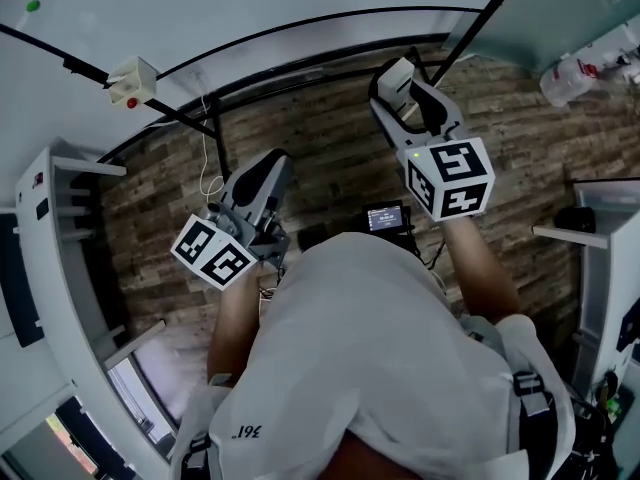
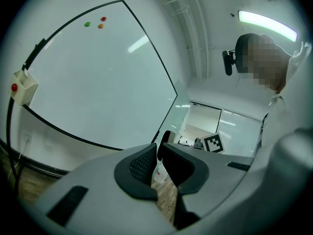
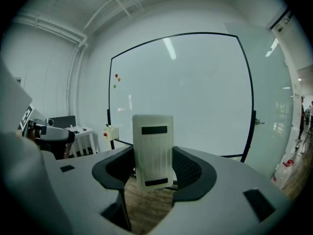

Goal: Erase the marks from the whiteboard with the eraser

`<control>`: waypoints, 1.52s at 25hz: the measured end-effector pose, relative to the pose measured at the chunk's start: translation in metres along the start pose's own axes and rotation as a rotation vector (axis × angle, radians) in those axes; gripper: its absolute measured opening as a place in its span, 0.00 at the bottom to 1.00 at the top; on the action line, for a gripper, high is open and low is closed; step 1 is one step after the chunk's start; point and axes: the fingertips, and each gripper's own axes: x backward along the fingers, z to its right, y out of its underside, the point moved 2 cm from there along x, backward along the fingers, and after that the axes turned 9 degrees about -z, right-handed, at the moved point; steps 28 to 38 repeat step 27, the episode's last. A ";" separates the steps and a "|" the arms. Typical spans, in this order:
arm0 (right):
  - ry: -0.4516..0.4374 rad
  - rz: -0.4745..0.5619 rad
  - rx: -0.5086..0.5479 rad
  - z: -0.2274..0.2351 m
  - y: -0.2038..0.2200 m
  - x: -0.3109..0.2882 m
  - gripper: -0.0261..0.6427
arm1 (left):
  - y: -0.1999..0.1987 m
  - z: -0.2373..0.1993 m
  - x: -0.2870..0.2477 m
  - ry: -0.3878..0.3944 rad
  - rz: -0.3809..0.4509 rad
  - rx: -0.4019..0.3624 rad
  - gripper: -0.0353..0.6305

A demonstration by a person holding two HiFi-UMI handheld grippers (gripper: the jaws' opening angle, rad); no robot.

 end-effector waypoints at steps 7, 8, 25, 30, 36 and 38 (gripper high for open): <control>0.006 0.005 0.009 0.000 0.000 0.001 0.42 | 0.002 0.001 -0.002 0.003 -0.010 0.004 0.11; 0.007 0.005 0.009 0.000 0.001 0.001 0.42 | 0.003 0.001 -0.003 0.003 -0.011 0.005 0.11; 0.002 -0.009 0.009 0.001 0.004 -0.006 0.42 | 0.005 0.000 -0.011 0.032 -0.027 0.014 0.11; -0.001 -0.012 0.009 0.000 0.005 -0.007 0.42 | 0.005 0.001 -0.011 0.044 -0.023 0.014 0.11; -0.001 -0.012 0.009 0.000 0.005 -0.007 0.42 | 0.005 0.001 -0.011 0.044 -0.023 0.014 0.11; -0.001 -0.012 0.009 0.000 0.005 -0.007 0.42 | 0.005 0.001 -0.011 0.044 -0.023 0.014 0.11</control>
